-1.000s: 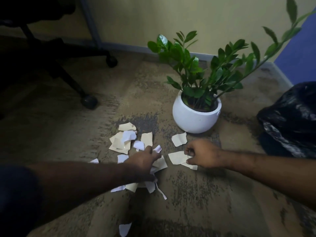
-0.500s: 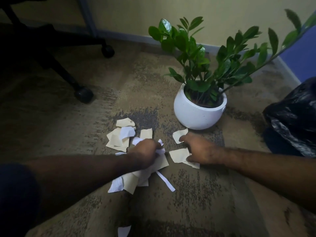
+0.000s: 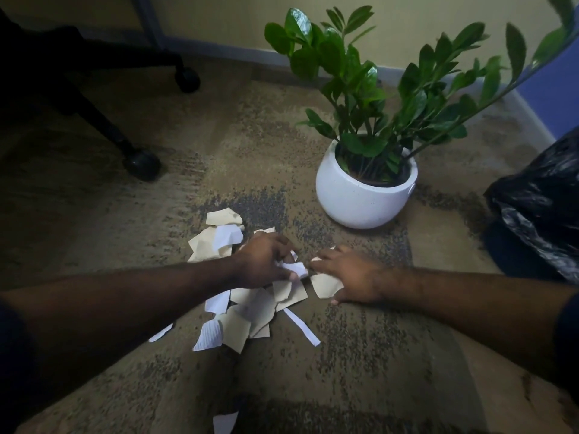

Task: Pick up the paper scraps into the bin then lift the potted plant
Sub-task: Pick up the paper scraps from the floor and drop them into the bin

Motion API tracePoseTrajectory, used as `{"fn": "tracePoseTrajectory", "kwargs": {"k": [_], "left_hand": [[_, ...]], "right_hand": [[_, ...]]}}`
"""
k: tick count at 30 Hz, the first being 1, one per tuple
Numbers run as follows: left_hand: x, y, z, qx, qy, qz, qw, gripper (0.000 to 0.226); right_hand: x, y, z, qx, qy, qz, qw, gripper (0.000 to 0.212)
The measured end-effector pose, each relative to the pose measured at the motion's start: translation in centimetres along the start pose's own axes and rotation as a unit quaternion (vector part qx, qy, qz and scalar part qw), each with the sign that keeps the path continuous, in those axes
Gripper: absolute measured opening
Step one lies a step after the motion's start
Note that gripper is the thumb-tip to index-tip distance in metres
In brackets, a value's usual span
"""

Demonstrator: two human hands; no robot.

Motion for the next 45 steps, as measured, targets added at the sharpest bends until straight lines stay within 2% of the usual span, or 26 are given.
{"fn": "tracePoseTrajectory", "kwargs": {"k": [4, 6, 10, 13, 19, 22, 25, 27, 29, 36, 42, 45], "left_hand": [[0.3, 0.6, -4.1, -0.077, -0.113, -0.016, 0.990, 0.023], [0.5, 0.8, -5.6, -0.137, -0.132, -0.014, 0.982, 0.027], [0.6, 2.0, -7.3, -0.218, -0.146, -0.033, 0.965, 0.027], [0.6, 1.3, -7.6, -0.218, -0.172, -0.008, 0.961, 0.029], [-0.1, 0.9, -3.9, -0.125, -0.109, 0.032, 0.986, 0.025], [-0.6, 1.6, -2.3, -0.078, -0.076, 0.053, 0.993, 0.016], [-1.4, 3.3, -0.7, 0.001, -0.039, 0.069, 0.997, 0.009], [-2.1, 5.1, 0.3, 0.035, -0.014, 0.066, 0.997, 0.010], [-2.6, 7.2, 1.2, 0.054, 0.016, 0.055, 0.997, 0.010], [-4.9, 14.6, 2.9, 0.182, 0.097, 0.016, 0.978, 0.014], [-6.8, 18.3, 2.0, 0.265, 0.104, -0.002, 0.959, 0.013], [-6.9, 19.5, 1.2, 0.285, 0.108, -0.006, 0.952, 0.019]], "right_hand": [[2.0, -1.4, -0.4, -0.014, 0.048, 0.039, 0.998, 0.044], [2.7, -1.9, -0.4, -0.032, 0.066, 0.037, 0.997, 0.030], [2.8, -2.0, -0.3, -0.044, 0.067, 0.006, 0.997, 0.026], [2.6, -1.9, -0.7, -0.048, 0.027, -0.017, 0.998, 0.027], [4.2, 1.5, 0.3, -0.112, -0.006, -0.083, 0.990, 0.029], [6.6, 3.7, 2.8, -0.177, 0.039, -0.115, 0.977, 0.017], [9.8, 6.0, 5.8, -0.236, 0.091, -0.147, 0.956, 0.032], [12.2, 7.6, 8.0, -0.260, 0.129, -0.166, 0.943, 0.028], [14.8, 9.7, 10.2, -0.281, 0.181, -0.190, 0.923, 0.018], [25.1, 18.8, 17.7, -0.366, 0.378, -0.266, 0.808, 0.021], [33.2, 26.5, 20.0, -0.420, 0.512, -0.311, 0.682, 0.027], [36.9, 29.7, 19.6, -0.381, 0.555, -0.357, 0.647, 0.023]]}}
Point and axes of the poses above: each hand's wrist, its own x-axis away from the middle knuckle, its own z-axis out of the back of the hand, y = z × x, the point moved 10 cm from there along -x, towards the middle knuckle, and after that the axes turned 1 degree about -y, right-handed, at the moved point
